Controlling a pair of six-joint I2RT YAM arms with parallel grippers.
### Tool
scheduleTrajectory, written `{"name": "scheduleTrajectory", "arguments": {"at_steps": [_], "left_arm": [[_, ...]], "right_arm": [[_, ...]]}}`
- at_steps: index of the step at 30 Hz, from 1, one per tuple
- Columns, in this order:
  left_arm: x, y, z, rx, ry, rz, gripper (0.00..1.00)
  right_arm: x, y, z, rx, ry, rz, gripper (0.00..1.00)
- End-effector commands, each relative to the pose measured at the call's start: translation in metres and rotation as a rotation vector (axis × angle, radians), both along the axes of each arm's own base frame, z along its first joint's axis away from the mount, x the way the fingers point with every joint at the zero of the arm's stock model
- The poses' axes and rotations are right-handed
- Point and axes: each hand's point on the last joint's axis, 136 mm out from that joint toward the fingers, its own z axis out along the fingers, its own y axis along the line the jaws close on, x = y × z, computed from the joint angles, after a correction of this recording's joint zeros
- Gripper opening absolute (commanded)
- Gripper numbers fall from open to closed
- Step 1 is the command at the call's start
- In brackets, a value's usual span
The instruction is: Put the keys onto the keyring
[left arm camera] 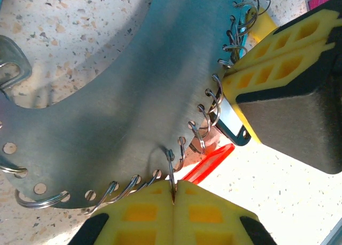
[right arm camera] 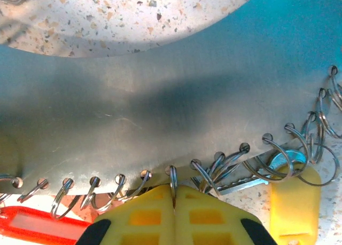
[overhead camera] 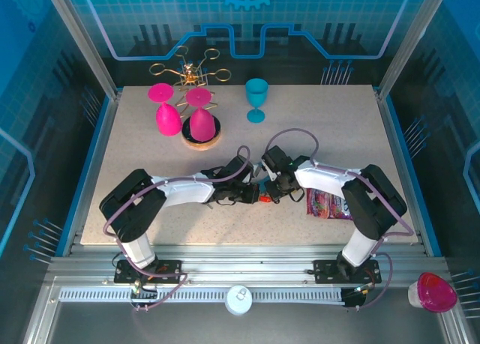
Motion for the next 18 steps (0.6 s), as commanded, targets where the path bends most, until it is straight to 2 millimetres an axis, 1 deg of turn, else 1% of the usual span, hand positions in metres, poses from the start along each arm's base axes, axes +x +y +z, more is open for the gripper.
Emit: {"name": "scheduleTrajectory", "arguments": {"at_steps": [1, 2, 3, 4, 5, 6, 8, 9, 11, 12, 16, 18], "left_arm": [[0.001, 0.004, 0.011, -0.002, -0.045, -0.006, 0.0], [0.002, 0.005, 0.012, 0.0, -0.052, 0.001, 0.03], [0.002, 0.006, 0.013, 0.003, -0.059, 0.005, 0.13], [0.003, 0.007, 0.014, 0.005, -0.067, 0.01, 0.24], [0.005, 0.009, 0.015, 0.006, -0.077, 0.016, 0.39], [0.005, 0.01, 0.016, 0.009, -0.086, 0.022, 0.48], [0.007, 0.013, 0.02, 0.01, -0.108, 0.033, 0.63], [0.008, 0.014, 0.023, 0.007, -0.124, 0.04, 0.68], [0.011, 0.019, 0.029, 0.002, -0.155, 0.06, 0.74], [0.012, 0.021, 0.033, -0.003, -0.175, 0.068, 0.76], [0.017, 0.026, 0.053, -0.024, -0.273, 0.072, 0.77], [0.02, 0.027, 0.068, -0.026, -0.344, 0.05, 0.77]], "right_arm": [[0.001, 0.006, 0.01, 0.007, -0.032, 0.027, 0.0], [0.001, 0.006, 0.013, 0.015, -0.038, 0.028, 0.0], [0.0, 0.006, 0.016, 0.023, -0.045, 0.03, 0.0], [0.0, 0.006, 0.018, 0.03, -0.051, 0.033, 0.0], [-0.002, 0.007, 0.021, 0.04, -0.053, 0.036, 0.0], [-0.003, 0.007, 0.024, 0.05, -0.058, 0.038, 0.0], [-0.006, 0.008, 0.028, 0.066, -0.057, 0.044, 0.0], [-0.008, 0.008, 0.029, 0.072, -0.053, 0.048, 0.0], [-0.012, 0.009, 0.031, 0.081, -0.048, 0.057, 0.0], [-0.013, 0.008, 0.033, 0.087, -0.046, 0.06, 0.0], [-0.016, 0.012, 0.045, 0.119, -0.06, 0.087, 0.0], [-0.018, 0.015, 0.053, 0.14, -0.068, 0.103, 0.0]]}}
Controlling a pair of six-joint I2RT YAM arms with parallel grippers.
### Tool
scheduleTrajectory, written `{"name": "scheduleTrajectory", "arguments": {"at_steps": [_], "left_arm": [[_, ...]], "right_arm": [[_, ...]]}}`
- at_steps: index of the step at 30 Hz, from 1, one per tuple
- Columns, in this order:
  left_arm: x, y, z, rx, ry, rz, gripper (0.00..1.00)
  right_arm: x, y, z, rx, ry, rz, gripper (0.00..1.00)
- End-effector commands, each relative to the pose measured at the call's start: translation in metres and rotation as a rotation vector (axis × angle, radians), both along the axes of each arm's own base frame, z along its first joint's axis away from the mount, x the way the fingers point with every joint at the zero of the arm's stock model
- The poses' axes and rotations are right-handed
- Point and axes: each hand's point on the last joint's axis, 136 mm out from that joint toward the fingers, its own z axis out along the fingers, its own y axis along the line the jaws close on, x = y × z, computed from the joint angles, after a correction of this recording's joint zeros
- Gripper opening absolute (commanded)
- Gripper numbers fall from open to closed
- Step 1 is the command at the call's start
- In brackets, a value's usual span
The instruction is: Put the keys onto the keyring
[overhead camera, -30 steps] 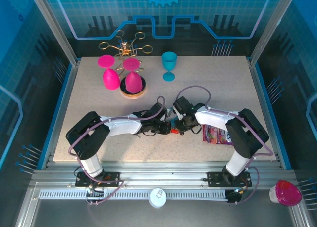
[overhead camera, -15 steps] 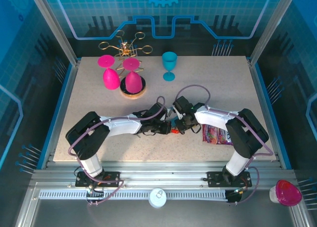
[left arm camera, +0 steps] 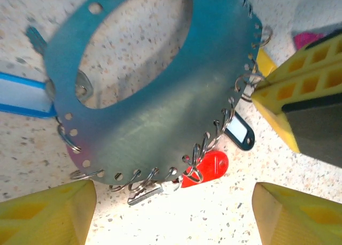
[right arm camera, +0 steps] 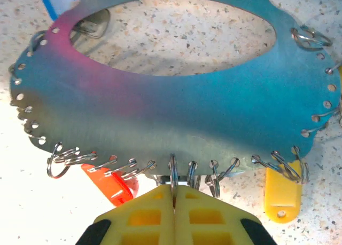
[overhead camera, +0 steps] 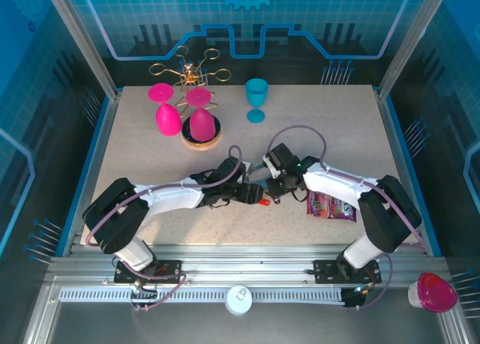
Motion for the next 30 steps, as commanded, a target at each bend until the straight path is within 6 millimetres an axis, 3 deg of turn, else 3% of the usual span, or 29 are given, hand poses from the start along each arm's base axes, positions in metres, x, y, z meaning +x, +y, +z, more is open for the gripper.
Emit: {"name": "scheduleTrajectory", "arguments": {"at_steps": [1, 5, 12, 18, 22, 30], "left_arm": [[0.012, 0.002, 0.034, -0.003, -0.175, -0.03, 0.77], [0.019, 0.005, 0.066, 0.035, -0.314, -0.101, 0.77], [0.038, 0.03, 0.111, 0.093, -0.439, -0.128, 0.73], [0.033, 0.034, 0.147, 0.1, -0.666, -0.316, 0.69], [0.023, 0.032, 0.157, 0.092, -0.689, -0.462, 0.6], [-0.008, 0.021, 0.155, 0.04, -0.744, -0.748, 0.44]], "right_arm": [[-0.011, 0.008, 0.016, 0.044, -0.005, 0.063, 0.0], [-0.013, 0.014, 0.029, 0.095, -0.024, 0.097, 0.0], [-0.013, 0.027, 0.061, 0.228, -0.147, 0.214, 0.0], [-0.01, 0.04, 0.089, 0.308, -0.249, 0.333, 0.0], [-0.012, 0.046, 0.097, 0.337, -0.281, 0.399, 0.0], [-0.013, 0.058, 0.125, 0.383, -0.405, 0.547, 0.0]]}}
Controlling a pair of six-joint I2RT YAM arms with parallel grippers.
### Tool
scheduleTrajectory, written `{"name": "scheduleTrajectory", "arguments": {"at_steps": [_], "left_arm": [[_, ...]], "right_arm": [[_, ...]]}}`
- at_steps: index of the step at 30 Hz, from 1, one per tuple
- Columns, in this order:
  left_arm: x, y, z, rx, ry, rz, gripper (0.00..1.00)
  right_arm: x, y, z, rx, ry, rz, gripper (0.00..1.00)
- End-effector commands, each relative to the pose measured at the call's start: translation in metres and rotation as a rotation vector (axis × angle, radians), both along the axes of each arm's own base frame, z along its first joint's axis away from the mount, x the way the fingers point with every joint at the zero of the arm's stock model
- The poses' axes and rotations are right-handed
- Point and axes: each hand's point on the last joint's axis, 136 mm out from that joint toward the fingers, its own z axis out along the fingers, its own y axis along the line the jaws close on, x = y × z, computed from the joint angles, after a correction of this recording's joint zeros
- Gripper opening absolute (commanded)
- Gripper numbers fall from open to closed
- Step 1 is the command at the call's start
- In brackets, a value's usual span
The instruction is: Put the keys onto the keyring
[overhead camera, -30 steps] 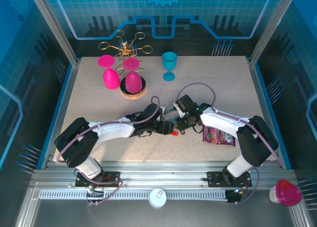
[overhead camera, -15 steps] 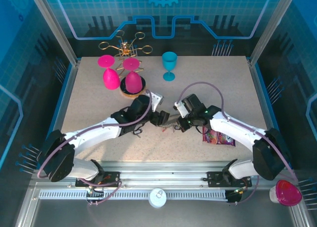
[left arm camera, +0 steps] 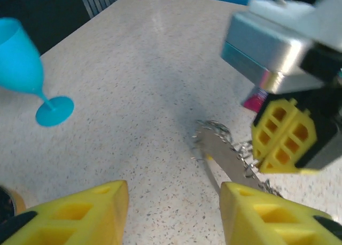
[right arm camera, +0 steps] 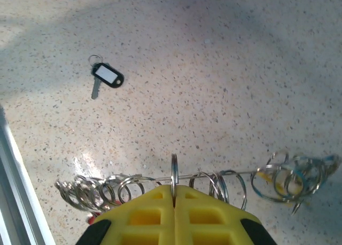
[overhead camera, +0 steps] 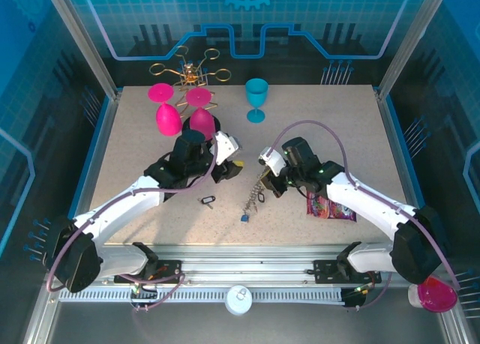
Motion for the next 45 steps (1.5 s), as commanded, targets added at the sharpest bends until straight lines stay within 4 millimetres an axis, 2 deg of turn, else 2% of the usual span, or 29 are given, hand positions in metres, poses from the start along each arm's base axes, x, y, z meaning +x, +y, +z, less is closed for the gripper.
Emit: {"name": "scheduleTrajectory", "arguments": {"at_steps": [1, 3, 11, 17, 22, 29, 33, 45], "left_arm": [[-0.028, -0.013, 0.018, -0.01, -0.06, -0.225, 0.44], [-0.036, -0.014, 0.015, -0.004, -0.082, -0.276, 0.43], [-0.042, -0.012, -0.002, -0.065, -0.165, -0.277, 0.36], [-0.061, -0.01, -0.016, -0.059, -0.133, -0.345, 0.28], [-0.06, -0.007, -0.024, -0.051, -0.156, -0.33, 0.27], [-0.049, -0.005, -0.023, -0.042, -0.206, -0.279, 0.26], [-0.053, -0.004, -0.024, -0.041, -0.192, -0.29, 0.28], [-0.062, -0.009, -0.02, -0.062, -0.177, -0.354, 0.12]], "right_arm": [[0.004, 0.012, 0.033, 0.086, -0.136, 0.097, 0.0], [0.004, 0.017, 0.037, 0.097, -0.15, 0.141, 0.0], [-0.007, 0.035, 0.049, 0.149, -0.17, 0.279, 0.0], [-0.017, 0.04, 0.059, 0.159, -0.268, 0.357, 0.0], [-0.029, 0.048, 0.063, 0.166, -0.337, 0.451, 0.0], [-0.034, 0.054, 0.062, 0.135, -0.373, 0.505, 0.0], [-0.033, 0.056, 0.062, 0.129, -0.384, 0.507, 0.0], [-0.036, 0.066, 0.061, 0.1, -0.39, 0.542, 0.0]]}}
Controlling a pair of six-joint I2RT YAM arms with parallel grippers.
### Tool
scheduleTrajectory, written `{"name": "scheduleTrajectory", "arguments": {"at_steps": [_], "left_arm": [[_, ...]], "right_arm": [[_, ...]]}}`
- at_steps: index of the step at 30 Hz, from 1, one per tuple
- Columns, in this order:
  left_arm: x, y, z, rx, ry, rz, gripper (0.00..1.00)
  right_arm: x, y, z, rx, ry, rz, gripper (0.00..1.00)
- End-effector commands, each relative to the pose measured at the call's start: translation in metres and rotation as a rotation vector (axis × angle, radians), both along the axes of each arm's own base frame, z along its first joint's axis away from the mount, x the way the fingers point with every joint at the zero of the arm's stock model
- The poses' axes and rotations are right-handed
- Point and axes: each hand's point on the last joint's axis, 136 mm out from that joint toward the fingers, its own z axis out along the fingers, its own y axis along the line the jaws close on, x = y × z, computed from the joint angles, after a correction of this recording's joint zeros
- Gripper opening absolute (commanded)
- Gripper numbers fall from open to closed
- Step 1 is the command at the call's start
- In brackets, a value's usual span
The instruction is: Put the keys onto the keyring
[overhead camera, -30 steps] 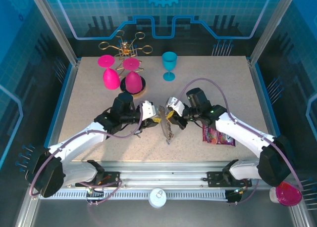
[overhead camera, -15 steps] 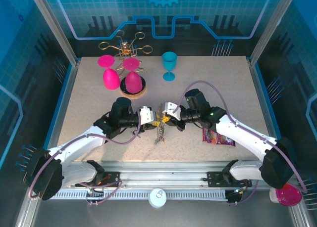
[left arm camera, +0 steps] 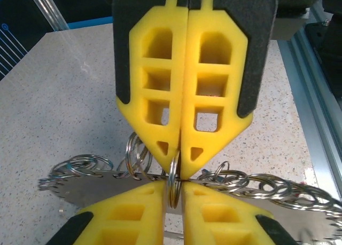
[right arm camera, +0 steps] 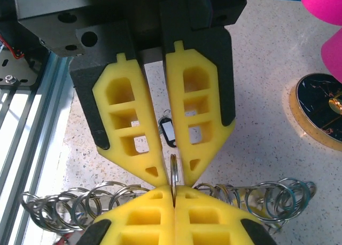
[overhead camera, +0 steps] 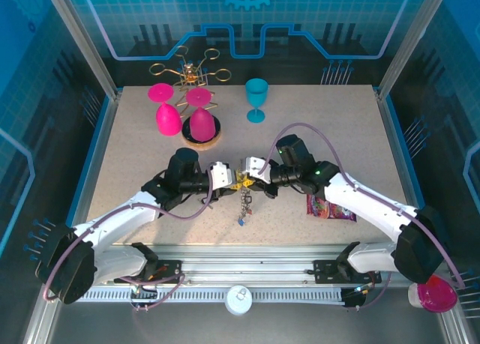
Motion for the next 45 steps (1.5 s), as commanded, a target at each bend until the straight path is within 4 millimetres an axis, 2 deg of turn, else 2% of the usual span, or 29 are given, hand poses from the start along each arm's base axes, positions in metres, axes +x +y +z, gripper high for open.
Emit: {"name": "scheduleTrajectory", "arguments": {"at_steps": [1, 4, 6, 8, 10, 12, 17, 20, 25, 37, 45], "left_arm": [[-0.006, -0.002, 0.013, -0.027, -0.042, -0.053, 0.1], [-0.007, -0.002, 0.013, -0.021, -0.068, -0.065, 0.0], [-0.005, -0.001, 0.013, -0.012, -0.106, -0.055, 0.0], [0.0, 0.002, 0.013, -0.006, -0.165, -0.031, 0.0], [0.002, 0.005, 0.014, 0.0, -0.24, -0.017, 0.0], [0.002, 0.007, 0.015, 0.012, -0.339, -0.011, 0.0], [0.0, 0.008, 0.016, 0.046, -0.52, -0.008, 0.0], [-0.005, 0.006, 0.018, 0.041, -0.572, -0.026, 0.0], [-0.015, 0.003, 0.021, 0.01, -0.569, -0.072, 0.0], [-0.023, -0.004, 0.03, -0.065, -0.522, -0.109, 0.0], [-0.026, -0.006, 0.027, -0.081, -0.486, -0.126, 0.0]], "right_arm": [[-0.005, 0.013, 0.017, 0.025, -0.048, 0.057, 0.0], [-0.006, 0.014, 0.015, 0.016, -0.049, 0.055, 0.0], [-0.004, 0.011, 0.015, 0.018, -0.055, 0.033, 0.03], [-0.002, 0.004, 0.016, 0.031, -0.072, 0.001, 0.3], [-0.001, -0.004, 0.018, 0.055, -0.089, -0.031, 0.4], [-0.003, -0.015, 0.013, 0.064, -0.099, -0.063, 0.43], [-0.016, -0.027, 0.01, 0.093, -0.206, -0.052, 0.37], [-0.023, -0.023, 0.015, 0.137, -0.251, -0.018, 0.3], [-0.023, -0.015, 0.017, 0.158, -0.272, 0.002, 0.22], [-0.024, 0.001, 0.017, 0.173, -0.294, 0.057, 0.23], [-0.022, 0.007, 0.022, 0.195, -0.311, 0.061, 0.22]]}}
